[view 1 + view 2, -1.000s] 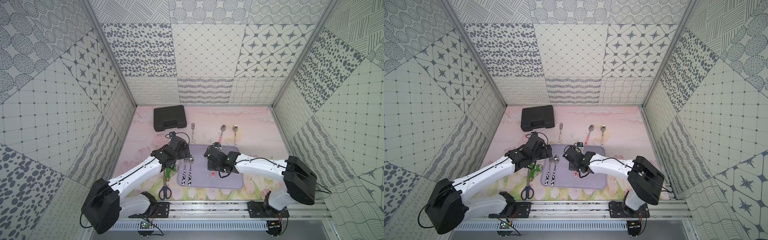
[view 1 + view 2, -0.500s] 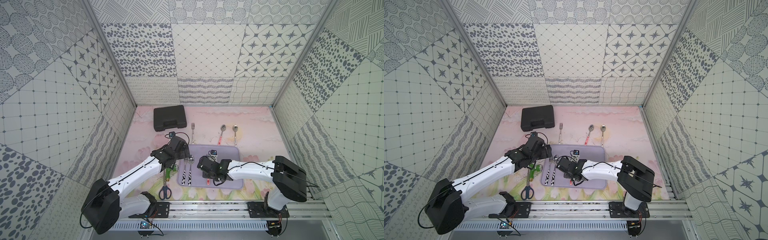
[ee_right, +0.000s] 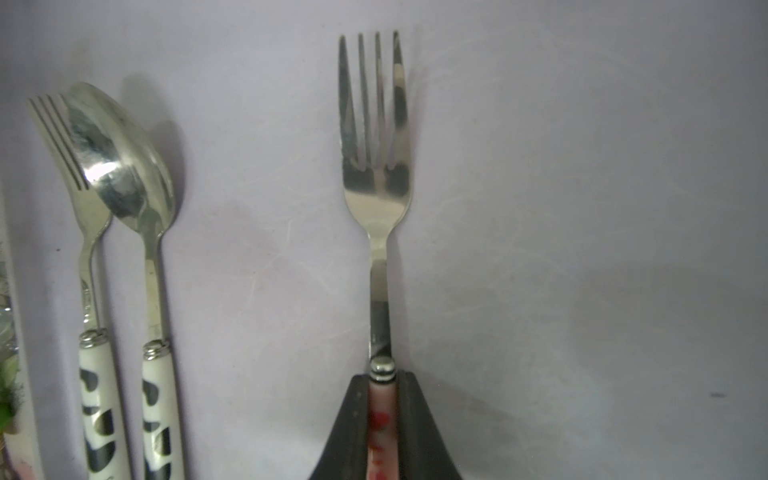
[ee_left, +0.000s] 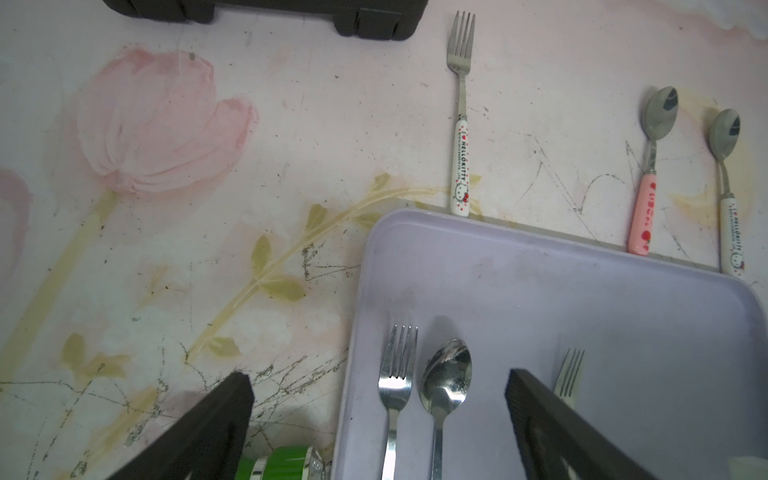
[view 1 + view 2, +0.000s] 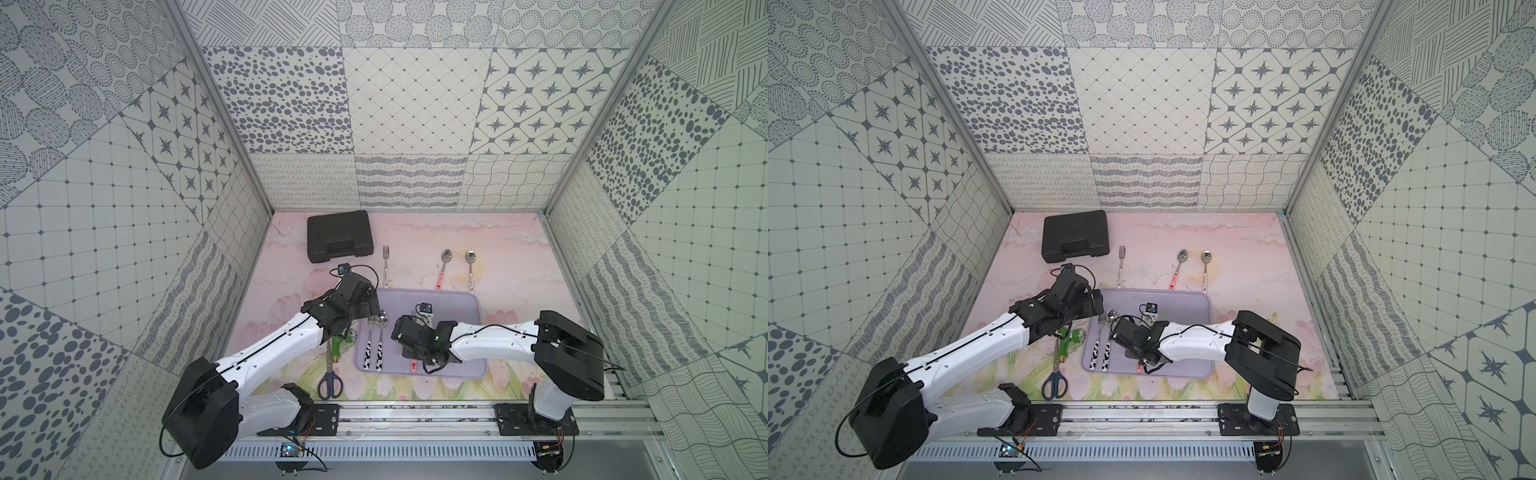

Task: Set the spoon and fork side by side
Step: Place the fork on the tray.

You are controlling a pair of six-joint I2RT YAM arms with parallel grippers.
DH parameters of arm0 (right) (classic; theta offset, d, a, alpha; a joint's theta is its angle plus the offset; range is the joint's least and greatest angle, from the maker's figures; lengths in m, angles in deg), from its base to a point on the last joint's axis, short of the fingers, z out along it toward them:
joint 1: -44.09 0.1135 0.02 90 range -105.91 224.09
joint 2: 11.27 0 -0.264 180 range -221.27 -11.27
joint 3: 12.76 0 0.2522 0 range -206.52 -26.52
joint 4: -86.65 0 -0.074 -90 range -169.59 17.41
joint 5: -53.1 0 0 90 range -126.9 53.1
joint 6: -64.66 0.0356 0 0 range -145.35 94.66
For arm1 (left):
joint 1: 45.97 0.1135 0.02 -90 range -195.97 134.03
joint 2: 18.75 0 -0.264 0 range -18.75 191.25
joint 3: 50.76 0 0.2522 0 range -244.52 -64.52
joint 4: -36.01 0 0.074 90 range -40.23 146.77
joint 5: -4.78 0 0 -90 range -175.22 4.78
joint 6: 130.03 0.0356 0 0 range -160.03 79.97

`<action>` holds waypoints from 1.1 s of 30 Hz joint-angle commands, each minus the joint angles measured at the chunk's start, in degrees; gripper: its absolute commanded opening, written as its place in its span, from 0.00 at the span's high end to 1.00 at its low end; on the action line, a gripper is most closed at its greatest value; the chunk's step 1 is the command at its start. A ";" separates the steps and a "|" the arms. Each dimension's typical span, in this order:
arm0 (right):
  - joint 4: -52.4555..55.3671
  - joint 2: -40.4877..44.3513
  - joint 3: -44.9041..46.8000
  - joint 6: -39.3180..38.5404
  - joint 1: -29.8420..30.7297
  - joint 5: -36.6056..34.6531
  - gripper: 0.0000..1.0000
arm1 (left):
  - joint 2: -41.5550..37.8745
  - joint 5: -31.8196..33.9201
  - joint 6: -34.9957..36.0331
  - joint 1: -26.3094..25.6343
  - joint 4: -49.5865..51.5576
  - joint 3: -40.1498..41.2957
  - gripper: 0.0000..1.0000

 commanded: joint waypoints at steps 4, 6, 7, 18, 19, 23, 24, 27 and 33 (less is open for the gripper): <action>-0.80 -0.67 0.01 1.44 0.92 -0.04 1.00 | -0.71 1.45 -0.24 0.32 0.25 0.20 0.00; -0.80 -0.86 -0.07 1.46 1.05 0.28 1.00 | -0.76 1.51 -0.32 0.40 0.26 0.20 0.01; -0.79 -0.93 -0.15 1.47 1.09 0.45 1.00 | -0.81 1.60 -0.29 0.35 0.27 0.20 0.00; -0.80 0.43 0.46 1.64 1.22 -0.36 0.82 | -1.03 2.04 -0.24 0.40 0.49 0.28 0.00; -0.79 0.63 0.45 1.47 1.23 -0.53 0.79 | -1.10 2.13 -0.25 0.43 0.44 0.28 0.00; -0.78 1.47 0.45 0.95 1.22 -1.34 0.72 | -1.21 2.46 -0.13 0.35 0.65 0.28 0.00; -0.80 1.67 0.46 0.84 1.20 -1.51 0.71 | -1.22 2.53 -0.16 0.37 0.61 0.28 0.00; -0.63 2.77 0.44 -0.06 1.07 -2.14 0.68 | -1.33 2.75 -0.10 0.33 0.69 0.28 0.00; 0.84 6.52 0.38 -3.17 -0.43 -3.27 0.65 | -1.44 2.97 -0.15 0.31 0.69 0.37 0.00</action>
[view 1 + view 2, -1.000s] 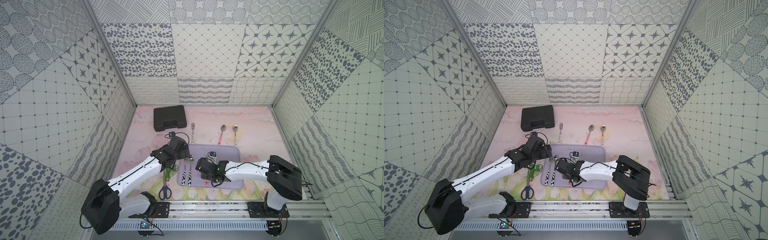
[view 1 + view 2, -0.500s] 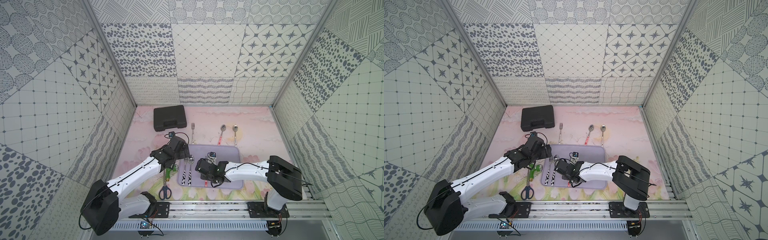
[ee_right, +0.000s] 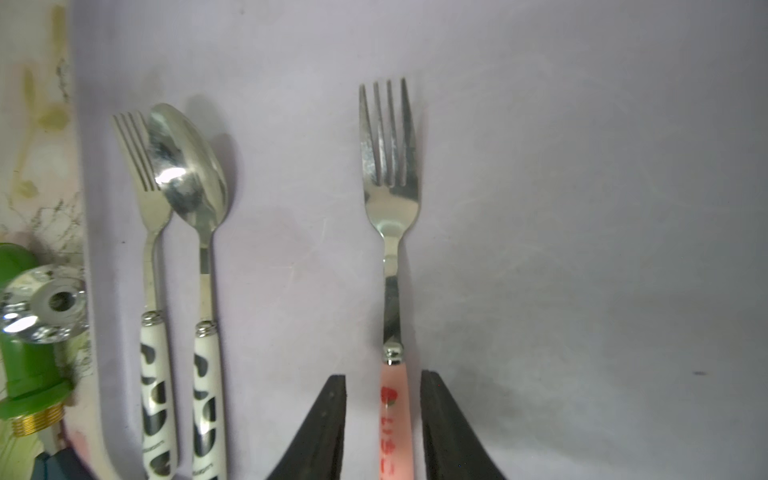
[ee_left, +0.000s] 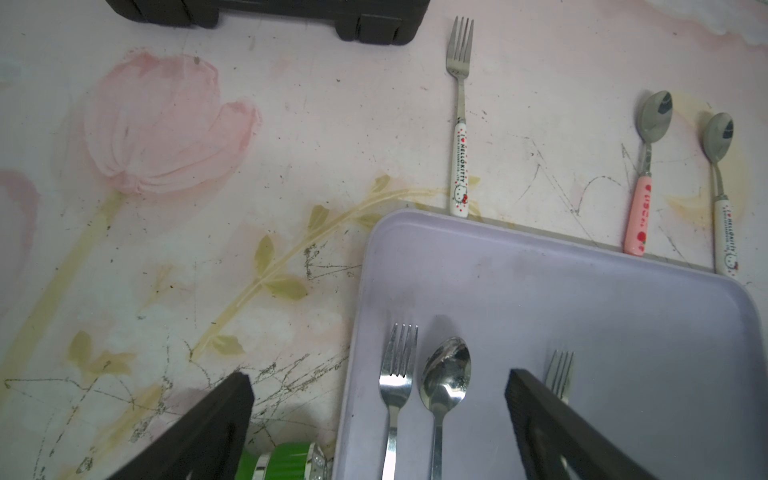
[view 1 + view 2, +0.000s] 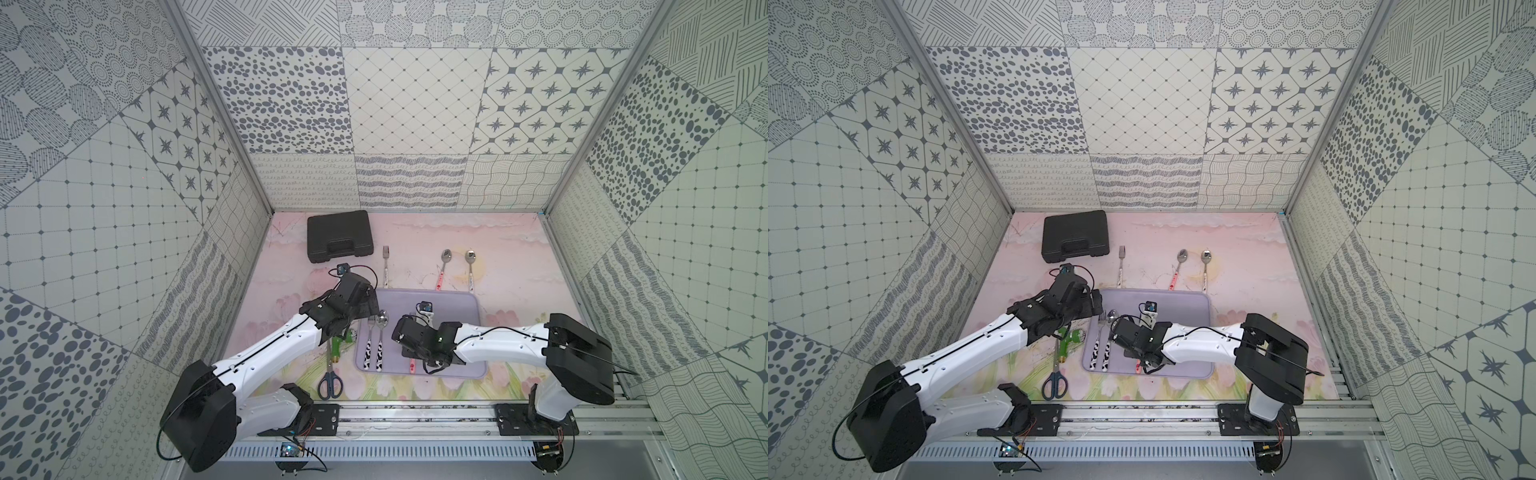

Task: Set the spoon and fork side by side
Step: Place the fork on the tray.

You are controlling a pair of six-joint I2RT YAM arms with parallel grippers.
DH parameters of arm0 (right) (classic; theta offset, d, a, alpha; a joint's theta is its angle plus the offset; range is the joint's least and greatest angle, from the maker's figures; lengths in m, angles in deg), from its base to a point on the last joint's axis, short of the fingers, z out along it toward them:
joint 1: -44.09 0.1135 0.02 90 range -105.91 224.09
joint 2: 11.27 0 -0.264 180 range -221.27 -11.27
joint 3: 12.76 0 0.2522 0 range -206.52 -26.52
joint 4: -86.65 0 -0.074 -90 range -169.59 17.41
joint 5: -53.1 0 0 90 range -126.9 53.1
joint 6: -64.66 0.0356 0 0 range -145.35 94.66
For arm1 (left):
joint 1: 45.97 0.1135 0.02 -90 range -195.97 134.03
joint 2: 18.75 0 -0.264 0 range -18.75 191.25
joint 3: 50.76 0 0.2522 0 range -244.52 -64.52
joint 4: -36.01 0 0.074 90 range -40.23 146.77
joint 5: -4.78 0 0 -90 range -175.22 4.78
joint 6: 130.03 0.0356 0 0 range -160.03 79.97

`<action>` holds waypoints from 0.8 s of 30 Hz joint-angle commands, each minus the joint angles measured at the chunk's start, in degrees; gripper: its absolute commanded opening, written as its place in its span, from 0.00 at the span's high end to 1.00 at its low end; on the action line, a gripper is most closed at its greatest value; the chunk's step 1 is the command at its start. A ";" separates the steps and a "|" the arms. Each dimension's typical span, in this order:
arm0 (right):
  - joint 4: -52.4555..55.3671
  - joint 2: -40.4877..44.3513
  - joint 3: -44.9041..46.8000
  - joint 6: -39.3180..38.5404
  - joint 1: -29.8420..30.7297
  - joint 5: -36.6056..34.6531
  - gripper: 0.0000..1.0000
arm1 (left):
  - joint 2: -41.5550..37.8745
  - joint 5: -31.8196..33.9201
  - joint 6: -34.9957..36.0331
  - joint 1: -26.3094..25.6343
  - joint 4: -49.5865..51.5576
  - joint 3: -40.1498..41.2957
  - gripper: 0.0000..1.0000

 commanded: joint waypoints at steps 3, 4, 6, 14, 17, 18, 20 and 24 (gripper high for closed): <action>1.42 4.65 0.16 -4.92 -2.62 -1.75 0.65 | -0.46 2.77 -0.14 0.36 0.43 0.26 0.00; 1.66 5.30 0.08 -6.05 -3.61 -1.42 0.65 | -0.47 2.85 -0.11 0.42 0.41 0.28 0.00; 2.41 6.19 -0.19 -8.16 -5.98 -0.74 0.65 | -0.56 2.95 -0.13 0.43 0.35 0.26 0.00; 2.96 6.25 -2.04 -18.40 -19.11 2.80 0.66 | -0.98 3.47 0.04 0.41 0.57 0.35 0.00; 2.96 4.52 -3.94 -21.92 -23.87 3.84 0.66 | -0.96 3.39 0.04 0.35 0.39 0.44 0.01; 2.96 3.74 -4.61 -23.00 -25.35 4.29 0.66 | -0.97 3.39 0.11 0.43 0.41 0.44 0.00; 2.96 1.54 -6.48 -24.86 -28.54 5.51 0.66 | -0.90 3.40 0.16 0.38 0.40 0.35 0.00; 2.96 -3.11 -10.63 -27.48 -32.87 7.10 0.66 | -0.84 3.41 0.22 0.42 0.30 0.44 0.00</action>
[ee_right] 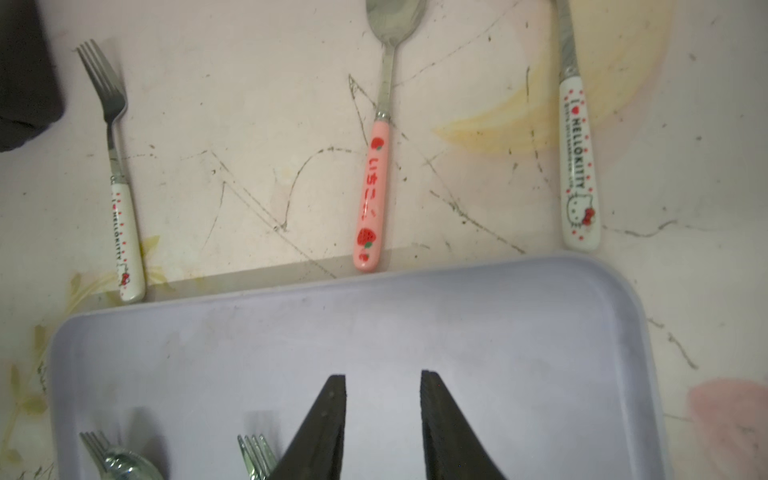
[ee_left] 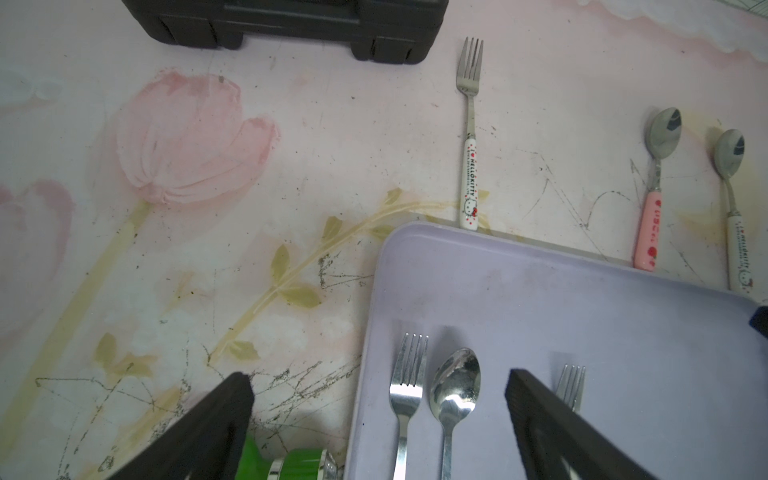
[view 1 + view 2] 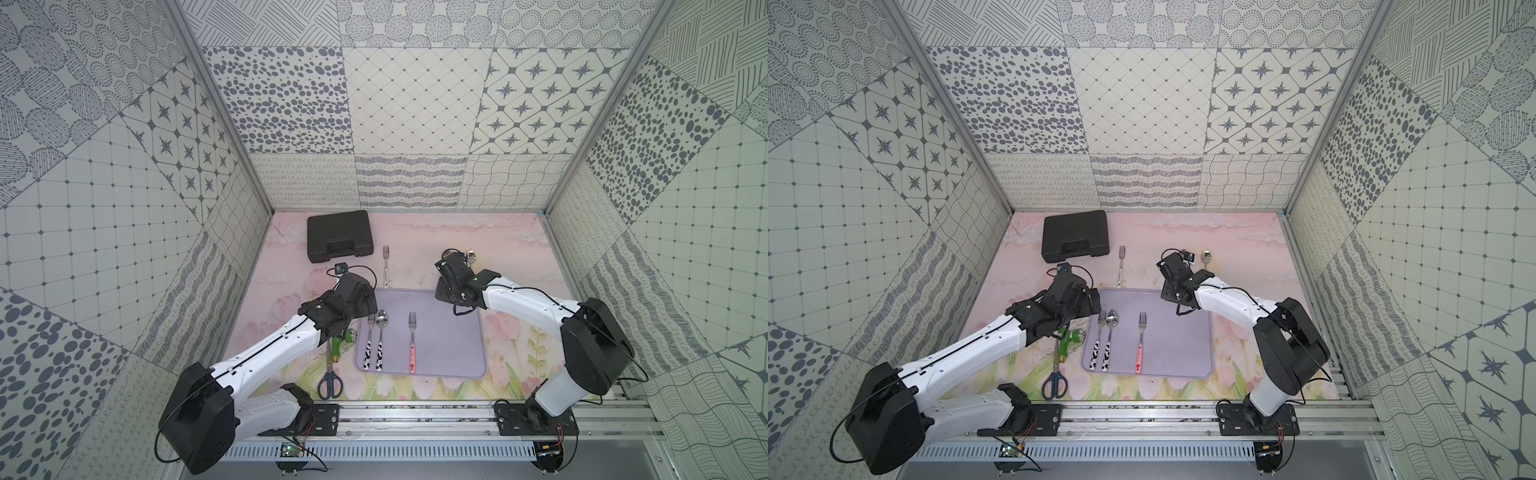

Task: Set the spoon and fork side by side
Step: Place the fork on the tray, then pick up the spoon from the center of the board.

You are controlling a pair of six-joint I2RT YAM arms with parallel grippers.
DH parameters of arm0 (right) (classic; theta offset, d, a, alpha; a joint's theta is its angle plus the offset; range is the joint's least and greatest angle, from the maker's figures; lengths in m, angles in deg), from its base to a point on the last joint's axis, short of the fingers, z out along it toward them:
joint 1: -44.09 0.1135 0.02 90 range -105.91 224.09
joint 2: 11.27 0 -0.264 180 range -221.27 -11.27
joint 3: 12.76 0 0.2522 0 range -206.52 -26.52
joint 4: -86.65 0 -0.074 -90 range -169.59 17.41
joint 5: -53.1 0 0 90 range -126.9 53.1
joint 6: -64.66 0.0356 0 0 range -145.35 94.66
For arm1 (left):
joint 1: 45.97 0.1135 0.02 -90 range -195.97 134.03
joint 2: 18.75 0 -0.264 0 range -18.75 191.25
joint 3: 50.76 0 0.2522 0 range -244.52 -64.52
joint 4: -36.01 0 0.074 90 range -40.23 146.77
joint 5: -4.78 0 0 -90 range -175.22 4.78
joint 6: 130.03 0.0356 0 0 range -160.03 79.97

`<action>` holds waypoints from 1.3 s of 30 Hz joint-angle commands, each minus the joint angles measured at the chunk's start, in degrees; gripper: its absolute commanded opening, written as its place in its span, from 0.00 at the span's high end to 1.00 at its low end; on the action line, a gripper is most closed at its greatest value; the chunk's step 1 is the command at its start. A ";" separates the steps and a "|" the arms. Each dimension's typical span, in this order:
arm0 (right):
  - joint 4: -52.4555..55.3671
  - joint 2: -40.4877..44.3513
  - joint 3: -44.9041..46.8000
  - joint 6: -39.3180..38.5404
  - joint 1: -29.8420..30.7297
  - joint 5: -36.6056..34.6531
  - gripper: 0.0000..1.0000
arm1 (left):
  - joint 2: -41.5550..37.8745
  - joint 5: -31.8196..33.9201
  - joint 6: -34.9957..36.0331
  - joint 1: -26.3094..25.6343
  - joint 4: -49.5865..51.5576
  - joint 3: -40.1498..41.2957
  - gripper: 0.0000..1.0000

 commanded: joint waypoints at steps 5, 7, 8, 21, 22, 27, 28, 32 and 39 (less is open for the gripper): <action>-0.38 -8.88 -7.70 -6.27 -4.84 3.67 0.67 | 0.05 1.24 0.28 0.31 0.34 0.20 0.00; -0.36 -10.94 -9.42 -6.88 -5.58 4.09 0.67 | 0.06 1.17 0.37 0.43 0.34 0.20 0.00; -0.34 -11.80 -10.28 -7.22 -5.89 4.33 0.67 | -0.01 1.24 0.43 0.36 0.38 0.20 0.00; 4.32 -21.57 -21.05 -9.97 -7.18 4.60 0.67 | -0.07 1.42 0.54 0.40 0.45 0.20 0.00; 4.79 -22.32 -21.68 -9.88 -7.22 4.51 0.67 | -0.14 1.34 0.54 0.36 0.41 0.20 0.00; 5.89 -24.62 -23.56 -9.50 -7.18 3.46 0.68 | -0.35 1.58 0.63 0.37 0.55 0.20 0.00; 6.24 -25.07 -23.93 -9.57 -7.20 3.30 0.68 | -0.42 1.64 0.63 0.35 0.54 0.20 0.00; 6.92 -26.38 -25.09 -9.91 -7.23 3.00 0.71 | -0.38 1.52 0.63 0.36 0.62 0.13 0.01; 8.05 -27.86 -26.73 -10.55 -7.19 2.91 0.85 | -0.75 1.68 0.63 0.36 0.68 0.20 0.01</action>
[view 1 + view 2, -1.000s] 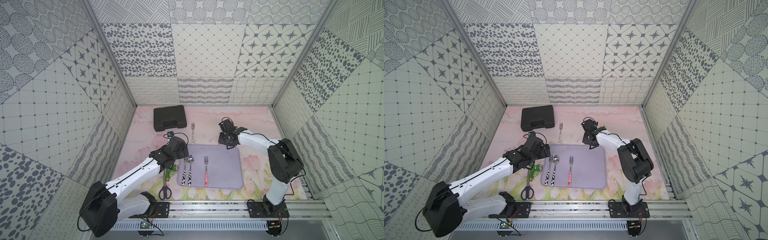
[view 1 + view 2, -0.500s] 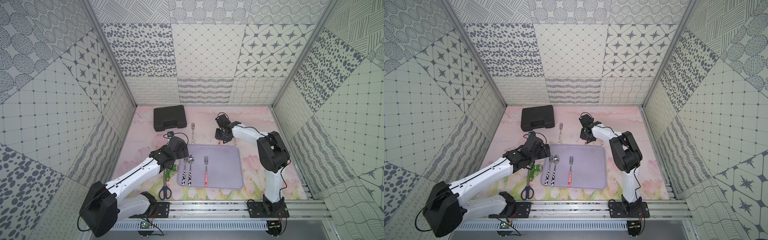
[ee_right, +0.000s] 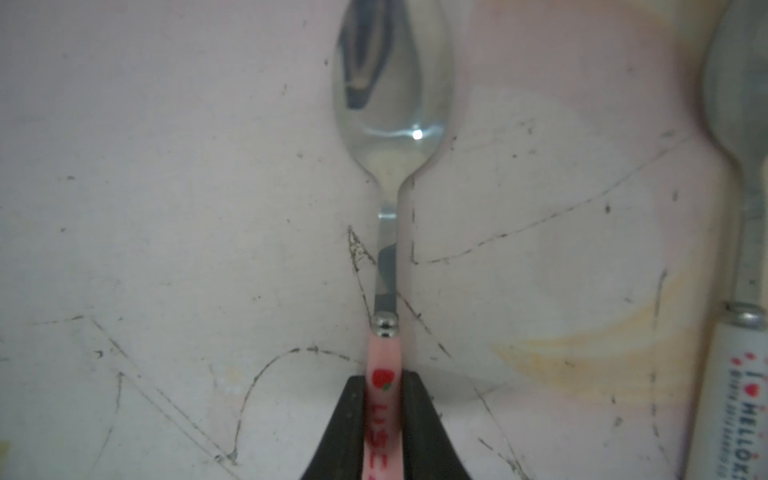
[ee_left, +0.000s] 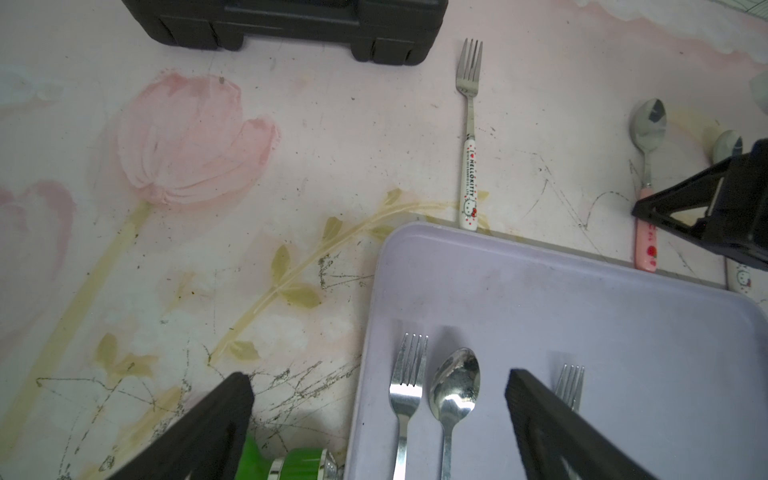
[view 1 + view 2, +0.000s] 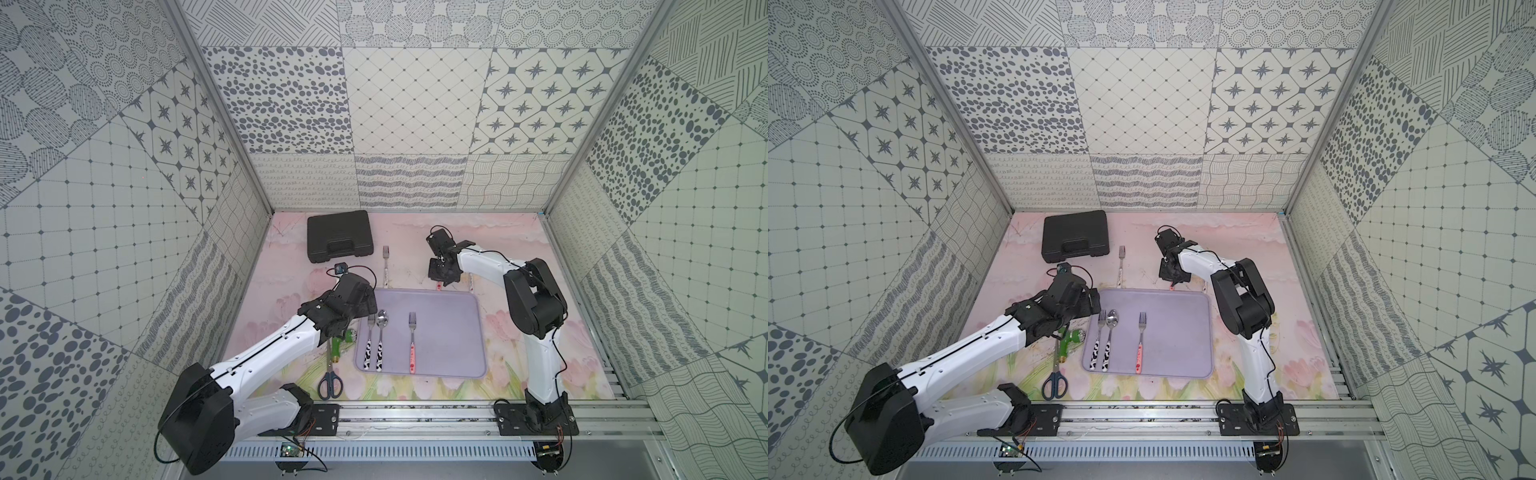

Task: Set the spoon and fork side by side
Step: Pick up the spoon from the center of the board.

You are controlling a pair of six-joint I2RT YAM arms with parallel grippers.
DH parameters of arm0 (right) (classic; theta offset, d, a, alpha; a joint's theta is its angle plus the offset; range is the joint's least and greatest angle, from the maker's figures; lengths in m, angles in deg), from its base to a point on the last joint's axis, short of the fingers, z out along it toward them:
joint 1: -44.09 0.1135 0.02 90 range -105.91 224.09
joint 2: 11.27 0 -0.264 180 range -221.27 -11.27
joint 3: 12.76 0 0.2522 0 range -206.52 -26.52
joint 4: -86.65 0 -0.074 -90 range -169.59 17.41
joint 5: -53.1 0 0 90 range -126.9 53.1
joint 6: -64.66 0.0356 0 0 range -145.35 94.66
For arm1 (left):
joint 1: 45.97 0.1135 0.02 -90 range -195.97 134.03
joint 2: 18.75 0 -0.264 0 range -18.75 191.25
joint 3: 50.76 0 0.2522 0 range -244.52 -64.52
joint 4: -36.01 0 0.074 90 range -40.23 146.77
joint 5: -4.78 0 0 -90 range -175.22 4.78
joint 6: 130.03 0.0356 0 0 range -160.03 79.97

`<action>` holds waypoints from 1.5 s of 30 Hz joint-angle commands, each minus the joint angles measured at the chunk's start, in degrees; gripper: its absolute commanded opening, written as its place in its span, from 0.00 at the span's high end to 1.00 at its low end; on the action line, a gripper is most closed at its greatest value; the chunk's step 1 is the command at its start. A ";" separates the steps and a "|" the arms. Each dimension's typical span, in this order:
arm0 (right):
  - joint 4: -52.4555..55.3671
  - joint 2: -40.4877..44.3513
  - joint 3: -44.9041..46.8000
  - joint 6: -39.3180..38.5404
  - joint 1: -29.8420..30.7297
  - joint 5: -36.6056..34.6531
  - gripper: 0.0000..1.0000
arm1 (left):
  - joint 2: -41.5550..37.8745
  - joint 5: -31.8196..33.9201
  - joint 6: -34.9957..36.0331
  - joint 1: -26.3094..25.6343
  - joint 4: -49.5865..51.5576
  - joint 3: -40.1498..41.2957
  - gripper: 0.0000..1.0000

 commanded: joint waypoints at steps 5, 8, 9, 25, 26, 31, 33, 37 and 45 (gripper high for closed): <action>0.82 -1.02 -1.68 -0.57 -0.12 -0.54 0.93 | -0.40 1.57 0.58 0.35 0.55 0.20 0.00; 0.86 -0.01 -1.86 -0.75 -0.15 -0.82 0.96 | -0.30 1.53 0.60 0.41 0.55 0.20 0.00; 0.85 0.43 -1.93 -0.79 -0.12 -0.95 0.96 | -0.37 1.50 0.60 0.39 0.59 0.20 0.00; 2.00 11.16 1.05 -0.14 3.84 -2.19 0.97 | -0.67 1.57 0.43 0.35 0.53 0.42 0.01; 2.01 12.14 1.93 0.16 4.29 -2.15 0.97 | -0.77 1.57 0.43 0.39 0.59 0.34 0.00; 1.83 17.38 7.19 1.71 7.40 -3.14 0.97 | -0.82 1.32 0.43 0.39 0.59 0.35 0.00; 1.66 19.51 9.39 2.59 8.68 -3.83 0.97 | -0.91 1.22 0.43 0.34 0.57 0.29 0.00; 1.14 23.46 14.03 4.98 11.79 -4.97 0.97 | -1.17 1.29 0.41 0.34 0.66 0.37 0.00; -0.62 30.19 23.67 11.95 18.84 -6.44 0.97 | -1.96 1.40 0.37 0.39 0.61 0.70 0.00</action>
